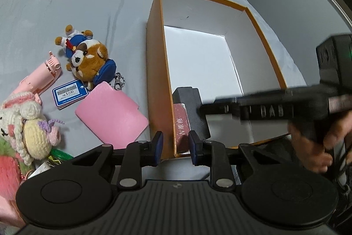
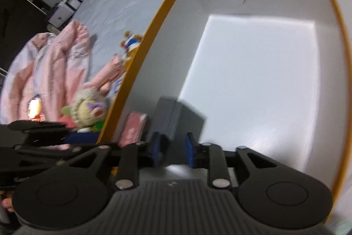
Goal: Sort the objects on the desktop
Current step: 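Lower the dark grey box into the orange box with the right gripper and release, then withdraw both grippers from the orange box back toward the pile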
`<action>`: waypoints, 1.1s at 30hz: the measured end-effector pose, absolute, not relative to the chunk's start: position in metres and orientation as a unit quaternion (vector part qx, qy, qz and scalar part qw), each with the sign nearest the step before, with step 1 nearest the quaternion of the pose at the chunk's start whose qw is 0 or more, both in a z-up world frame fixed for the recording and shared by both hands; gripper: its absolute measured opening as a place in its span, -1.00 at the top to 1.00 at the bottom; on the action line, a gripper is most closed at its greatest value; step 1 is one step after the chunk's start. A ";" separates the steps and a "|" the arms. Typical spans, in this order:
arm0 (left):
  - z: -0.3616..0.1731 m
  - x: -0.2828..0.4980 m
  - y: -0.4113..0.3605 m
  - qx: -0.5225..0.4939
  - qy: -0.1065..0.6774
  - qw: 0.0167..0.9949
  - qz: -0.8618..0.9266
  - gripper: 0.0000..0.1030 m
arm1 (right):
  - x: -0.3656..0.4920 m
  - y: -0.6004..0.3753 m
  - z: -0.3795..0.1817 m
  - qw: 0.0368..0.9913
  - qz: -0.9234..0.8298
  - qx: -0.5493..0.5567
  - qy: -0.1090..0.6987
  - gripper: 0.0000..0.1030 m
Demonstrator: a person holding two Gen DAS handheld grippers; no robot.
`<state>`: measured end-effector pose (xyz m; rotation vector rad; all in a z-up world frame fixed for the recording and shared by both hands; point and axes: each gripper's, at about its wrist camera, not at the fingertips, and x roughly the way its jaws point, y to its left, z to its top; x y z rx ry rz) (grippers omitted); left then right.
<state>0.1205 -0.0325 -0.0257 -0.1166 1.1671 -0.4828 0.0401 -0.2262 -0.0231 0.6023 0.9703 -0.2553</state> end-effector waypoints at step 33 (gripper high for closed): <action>0.010 0.087 0.011 -0.062 0.509 0.837 -0.188 0.69 | 0.035 -0.190 0.001 0.865 -0.146 0.252 0.409 0.36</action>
